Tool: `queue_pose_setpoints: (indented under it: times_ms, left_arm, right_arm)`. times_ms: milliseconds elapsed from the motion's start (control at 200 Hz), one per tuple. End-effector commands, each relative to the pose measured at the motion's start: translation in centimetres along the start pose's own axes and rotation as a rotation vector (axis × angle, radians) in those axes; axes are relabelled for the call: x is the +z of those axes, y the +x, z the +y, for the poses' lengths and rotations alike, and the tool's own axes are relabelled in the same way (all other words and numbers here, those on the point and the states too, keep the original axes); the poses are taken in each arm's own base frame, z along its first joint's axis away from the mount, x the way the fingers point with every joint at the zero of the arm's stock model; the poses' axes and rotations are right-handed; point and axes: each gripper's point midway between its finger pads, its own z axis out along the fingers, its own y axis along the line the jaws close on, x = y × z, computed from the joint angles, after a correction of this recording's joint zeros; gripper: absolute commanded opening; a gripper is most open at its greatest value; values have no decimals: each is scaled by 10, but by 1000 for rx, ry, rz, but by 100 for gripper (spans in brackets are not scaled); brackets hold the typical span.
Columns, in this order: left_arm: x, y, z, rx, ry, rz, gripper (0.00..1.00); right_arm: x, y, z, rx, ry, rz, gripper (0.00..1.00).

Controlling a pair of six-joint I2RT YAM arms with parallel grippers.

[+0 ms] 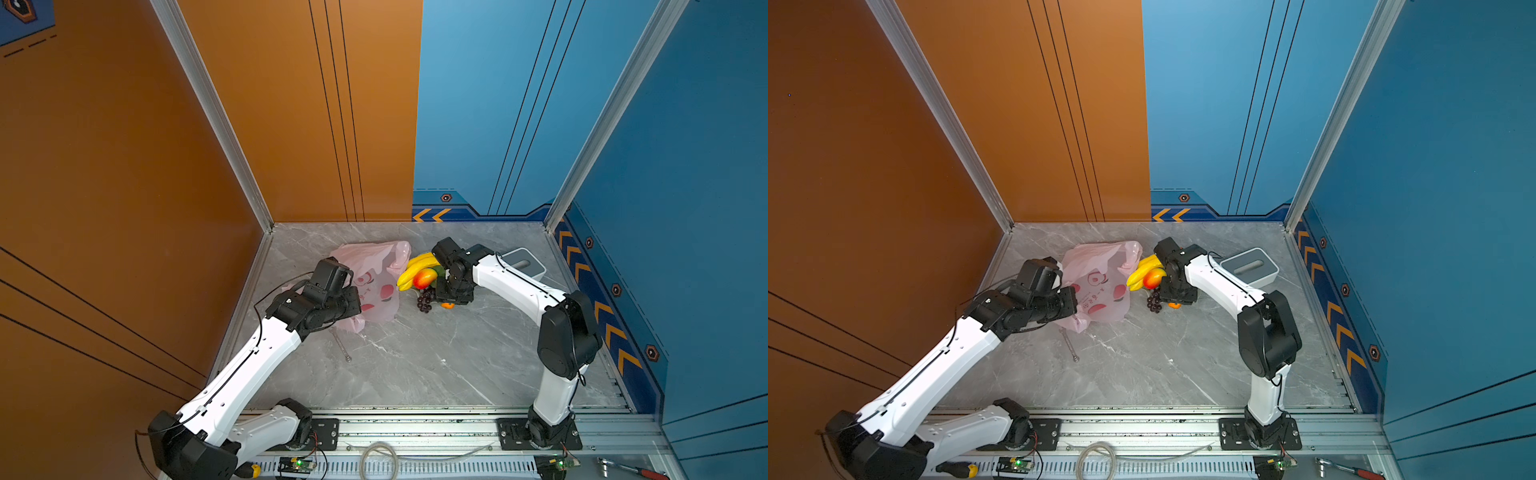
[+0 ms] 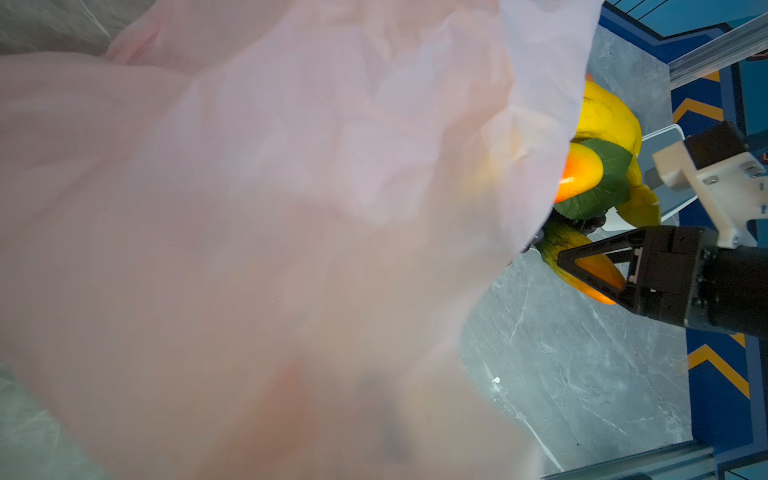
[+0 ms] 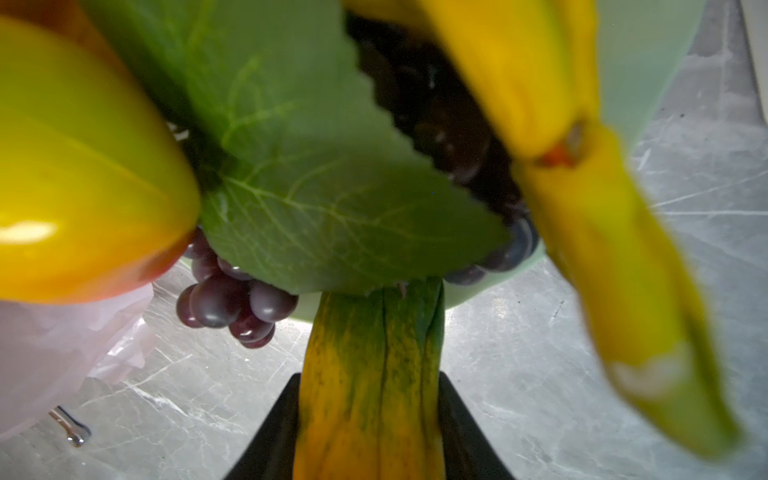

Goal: Place the fruits into the plastic bag
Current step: 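Grasp the green-yellow fruit on the plate with the right gripper and lift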

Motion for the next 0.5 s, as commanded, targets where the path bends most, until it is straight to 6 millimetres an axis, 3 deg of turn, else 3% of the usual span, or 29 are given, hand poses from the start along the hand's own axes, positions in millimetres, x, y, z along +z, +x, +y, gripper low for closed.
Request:
queue_pose_setpoints:
  times_ms: [0,496]
  left_arm:
    - [0,-3,-1,8,16,-5,0]
    - [1,-4,-3,15,27,-1,0]
  right_arm:
    - [-4,-8,2,13,-5,-21,36]
    - [-37,2,10,17,-58,-39,35]
